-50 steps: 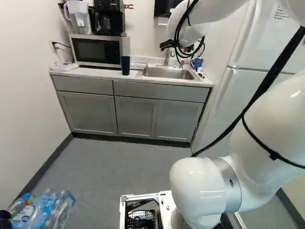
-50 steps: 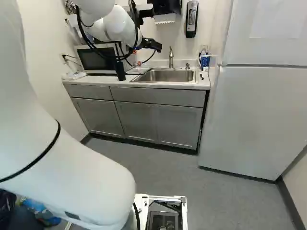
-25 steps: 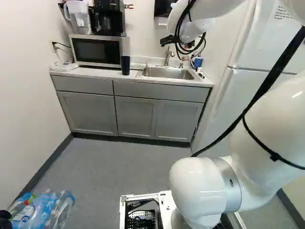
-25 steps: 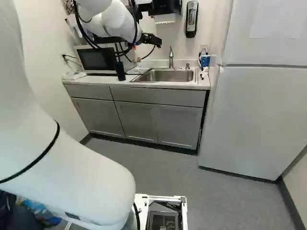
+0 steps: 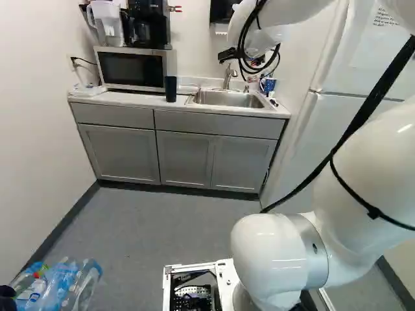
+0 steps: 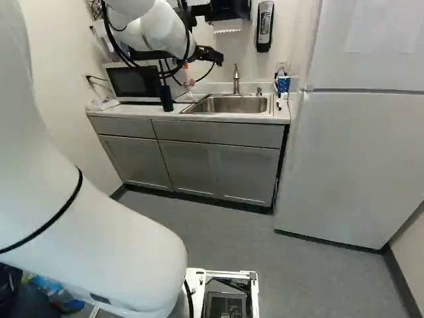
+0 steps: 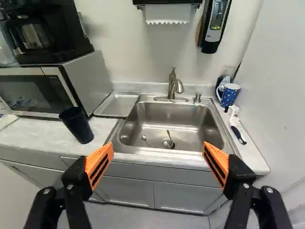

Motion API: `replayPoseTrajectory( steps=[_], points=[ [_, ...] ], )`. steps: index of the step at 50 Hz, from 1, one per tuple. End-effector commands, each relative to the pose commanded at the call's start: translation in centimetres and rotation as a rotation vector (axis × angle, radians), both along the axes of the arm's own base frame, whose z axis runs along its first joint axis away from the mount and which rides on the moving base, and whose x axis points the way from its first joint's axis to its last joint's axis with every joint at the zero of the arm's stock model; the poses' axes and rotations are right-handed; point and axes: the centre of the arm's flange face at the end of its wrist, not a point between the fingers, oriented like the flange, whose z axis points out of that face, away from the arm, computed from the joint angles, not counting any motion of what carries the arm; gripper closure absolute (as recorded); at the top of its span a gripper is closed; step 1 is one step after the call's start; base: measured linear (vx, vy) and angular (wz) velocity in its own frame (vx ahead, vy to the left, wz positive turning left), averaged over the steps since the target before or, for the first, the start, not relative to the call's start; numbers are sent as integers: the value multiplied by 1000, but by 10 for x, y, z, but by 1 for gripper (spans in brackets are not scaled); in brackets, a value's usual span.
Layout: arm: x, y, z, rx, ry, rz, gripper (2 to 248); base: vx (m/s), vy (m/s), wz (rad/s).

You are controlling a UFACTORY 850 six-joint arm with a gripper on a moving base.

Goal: Rinse the cup and place it in the tray

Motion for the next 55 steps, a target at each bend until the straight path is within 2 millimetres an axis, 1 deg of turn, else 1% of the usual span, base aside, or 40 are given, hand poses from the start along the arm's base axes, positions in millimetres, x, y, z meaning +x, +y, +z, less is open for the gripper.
replayPoseTrajectory(
  steps=[32, 55],
  points=[
    [0, 0, 0, 0, 0, 0, 3, 6, -1, -2],
    [0, 0, 0, 0, 0, 0, 3, 87, -33, -3]
  ],
)
